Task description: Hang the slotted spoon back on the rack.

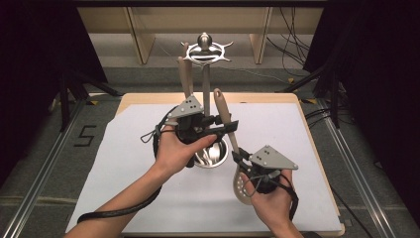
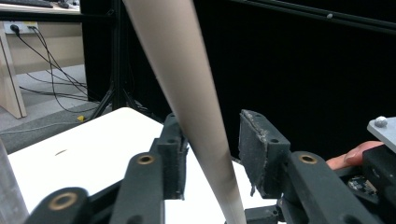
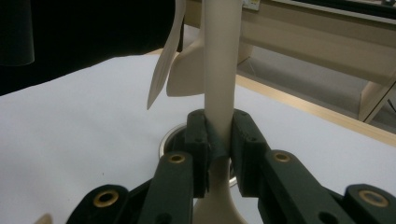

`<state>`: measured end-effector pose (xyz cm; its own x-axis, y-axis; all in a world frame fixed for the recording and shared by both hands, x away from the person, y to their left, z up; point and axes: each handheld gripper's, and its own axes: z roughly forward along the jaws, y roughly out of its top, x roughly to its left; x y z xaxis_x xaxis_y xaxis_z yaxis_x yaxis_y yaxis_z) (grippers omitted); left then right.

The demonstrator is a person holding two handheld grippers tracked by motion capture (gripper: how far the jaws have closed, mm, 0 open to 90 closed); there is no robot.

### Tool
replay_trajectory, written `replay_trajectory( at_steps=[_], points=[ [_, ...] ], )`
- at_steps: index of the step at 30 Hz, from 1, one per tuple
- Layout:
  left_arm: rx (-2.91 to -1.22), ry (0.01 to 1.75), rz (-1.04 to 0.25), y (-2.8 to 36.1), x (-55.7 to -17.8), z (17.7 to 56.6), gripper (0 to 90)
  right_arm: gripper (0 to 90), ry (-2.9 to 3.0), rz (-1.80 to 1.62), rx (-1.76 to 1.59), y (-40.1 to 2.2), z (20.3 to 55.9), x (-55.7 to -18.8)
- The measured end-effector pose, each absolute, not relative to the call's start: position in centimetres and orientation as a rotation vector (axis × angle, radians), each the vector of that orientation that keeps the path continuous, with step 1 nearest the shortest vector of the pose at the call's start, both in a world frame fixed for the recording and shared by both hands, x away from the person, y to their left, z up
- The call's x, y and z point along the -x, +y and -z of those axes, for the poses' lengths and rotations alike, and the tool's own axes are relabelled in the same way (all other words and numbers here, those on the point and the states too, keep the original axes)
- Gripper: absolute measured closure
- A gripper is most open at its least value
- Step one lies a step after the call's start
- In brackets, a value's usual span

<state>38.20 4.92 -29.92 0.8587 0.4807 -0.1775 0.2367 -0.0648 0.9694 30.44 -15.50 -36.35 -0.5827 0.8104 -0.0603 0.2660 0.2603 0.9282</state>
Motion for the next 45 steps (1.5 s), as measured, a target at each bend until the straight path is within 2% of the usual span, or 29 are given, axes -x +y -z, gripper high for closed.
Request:
replay_trajectory(
  at_steps=[3, 6, 16, 17, 20, 27, 34, 45],
  points=[
    [-1.637, 0.566, -0.185, 5.1, -37.9, 29.9, 70.8, 79.3, 2.019, -1.294, -0.963, -15.5, 36.4, -30.4],
    [-1.638, 0.538, -0.173, 5.1, -37.6, 29.7, 73.2, 79.2, 2.023, -1.304, -0.950, -15.4, 36.4, -30.4],
    [-1.642, 0.477, -0.165, 5.7, -36.8, 28.7, 74.7, 78.4, 2.036, -1.362, -0.840, -15.4, 36.0, -30.7],
    [-1.645, 0.466, -0.166, 5.9, -36.9, 28.7, 74.7, 77.2, 2.043, -1.377, -0.863, -15.3, 36.0, -30.6],
    [-1.649, 0.471, -0.163, 6.2, -36.9, 28.7, 74.8, 66.3, 2.059, -1.402, -0.817, -15.5, 36.1, -31.2],
    [-1.697, 0.434, -0.163, 7.2, -37.3, 28.7, 74.9, 55.8, 2.192, -1.536, -0.702, -16.1, 35.7, -32.0],
    [-1.703, 0.423, -0.095, 8.0, -37.0, 29.2, 74.9, 55.4, 2.304, -1.672, -0.590, -16.8, 35.3, -33.1],
    [-1.708, 0.379, -0.031, 8.1, -36.5, 29.4, 74.8, 61.8, 2.419, -1.752, -0.426, -15.9, 34.7, -34.5]
  ],
)
